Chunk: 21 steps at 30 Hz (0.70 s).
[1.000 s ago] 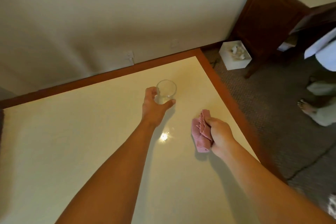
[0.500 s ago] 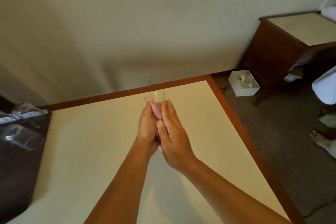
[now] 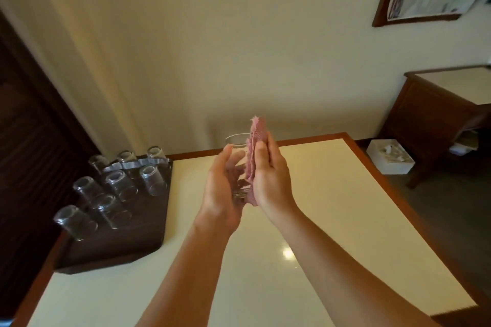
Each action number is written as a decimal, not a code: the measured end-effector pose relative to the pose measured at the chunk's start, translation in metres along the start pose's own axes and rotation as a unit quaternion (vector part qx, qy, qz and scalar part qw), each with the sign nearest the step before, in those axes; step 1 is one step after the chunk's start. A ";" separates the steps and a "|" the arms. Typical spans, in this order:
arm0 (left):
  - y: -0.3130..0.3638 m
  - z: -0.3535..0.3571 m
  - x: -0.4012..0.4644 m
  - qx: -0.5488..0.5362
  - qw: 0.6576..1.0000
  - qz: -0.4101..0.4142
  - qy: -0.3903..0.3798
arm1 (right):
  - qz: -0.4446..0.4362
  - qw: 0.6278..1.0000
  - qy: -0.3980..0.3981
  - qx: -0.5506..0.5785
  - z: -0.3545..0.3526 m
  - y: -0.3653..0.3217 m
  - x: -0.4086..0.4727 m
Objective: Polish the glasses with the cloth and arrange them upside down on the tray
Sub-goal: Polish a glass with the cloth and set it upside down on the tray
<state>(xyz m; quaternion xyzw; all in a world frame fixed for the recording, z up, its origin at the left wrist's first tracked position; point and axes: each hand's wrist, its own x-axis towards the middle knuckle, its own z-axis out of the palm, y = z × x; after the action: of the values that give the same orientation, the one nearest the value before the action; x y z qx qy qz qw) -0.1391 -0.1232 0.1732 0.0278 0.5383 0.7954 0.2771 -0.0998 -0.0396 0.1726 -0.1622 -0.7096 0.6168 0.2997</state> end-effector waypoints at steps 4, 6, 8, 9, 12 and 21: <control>0.022 -0.014 -0.033 0.019 0.995 0.086 0.049 | -0.097 0.987 0.003 -0.125 0.037 -0.018 -0.082; 0.024 -0.022 -0.046 0.033 0.990 0.106 0.085 | -0.101 0.991 -0.004 -0.093 0.042 -0.019 -0.091; 0.021 -0.026 -0.058 0.051 0.993 0.080 0.073 | -0.021 1.000 0.015 -0.014 0.040 -0.025 -0.069; 0.022 -0.026 -0.064 0.063 0.995 0.060 0.058 | 0.018 0.999 0.031 0.009 0.036 -0.029 -0.058; 0.029 -0.028 -0.077 0.045 0.998 0.036 0.009 | -0.032 0.996 0.061 -0.055 0.043 -0.038 -0.078; 0.022 -0.031 -0.101 0.088 0.996 0.031 0.012 | 0.037 0.997 0.045 0.057 0.037 -0.047 -0.086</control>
<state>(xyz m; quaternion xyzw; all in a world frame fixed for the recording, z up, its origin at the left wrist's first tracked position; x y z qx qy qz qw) -0.0735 -0.2028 0.2051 0.0596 0.6086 0.7533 0.2421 -0.0504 -0.1283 0.1970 -0.1987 -0.6529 0.6585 0.3173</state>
